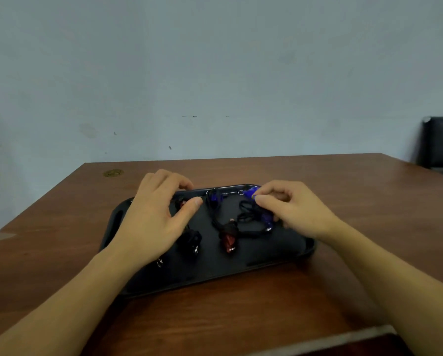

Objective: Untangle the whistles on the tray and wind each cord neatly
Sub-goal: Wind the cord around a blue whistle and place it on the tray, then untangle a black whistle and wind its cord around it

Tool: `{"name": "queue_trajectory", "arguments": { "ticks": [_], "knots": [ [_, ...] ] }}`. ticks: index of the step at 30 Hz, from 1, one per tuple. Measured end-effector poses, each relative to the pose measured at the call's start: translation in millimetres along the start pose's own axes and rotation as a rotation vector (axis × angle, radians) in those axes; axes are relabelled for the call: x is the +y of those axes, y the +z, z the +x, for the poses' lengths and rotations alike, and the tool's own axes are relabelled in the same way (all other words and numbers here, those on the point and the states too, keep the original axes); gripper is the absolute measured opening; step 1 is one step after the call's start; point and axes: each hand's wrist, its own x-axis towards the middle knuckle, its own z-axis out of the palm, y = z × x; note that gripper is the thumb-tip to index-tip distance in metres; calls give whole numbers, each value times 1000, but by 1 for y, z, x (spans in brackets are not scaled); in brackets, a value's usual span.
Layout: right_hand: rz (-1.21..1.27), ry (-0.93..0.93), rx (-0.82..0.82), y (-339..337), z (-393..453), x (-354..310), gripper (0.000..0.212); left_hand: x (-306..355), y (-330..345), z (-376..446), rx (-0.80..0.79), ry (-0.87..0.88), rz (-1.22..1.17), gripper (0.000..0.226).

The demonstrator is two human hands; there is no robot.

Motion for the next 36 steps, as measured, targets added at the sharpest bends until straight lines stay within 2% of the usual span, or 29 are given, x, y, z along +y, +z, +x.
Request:
{"name": "queue_trajectory", "arguments": {
  "ticks": [6,11,14,18,20,25,31,34,36],
  "knots": [
    [-414,79,-136,-8,-18,13,24,0,3,-3,-18,-32,-17,17],
    [-600,47,-191,-6,-18,8,42,2,1,-3,-38,-43,-5,7],
    [-559,1,-80,-13,-11,10,42,4,1,-3,-50,-46,-1,7],
    [-503,35,62,-21,12,28,14,4,3,-2,-65,-46,4,8],
    [-514,71,103,-20,23,35,13,4,4,-1,-67,-51,2,8],
    [-597,140,82,-8,44,46,14,2,4,-1,-70,-60,16,9],
    [-766,113,62,5,54,45,21,2,5,-1,-85,-64,11,9],
    [-763,116,74,6,54,46,17,3,5,-1,-88,-64,10,9],
    [-730,113,101,4,53,43,23,2,4,-1,-85,-66,12,10]
  ]
}}
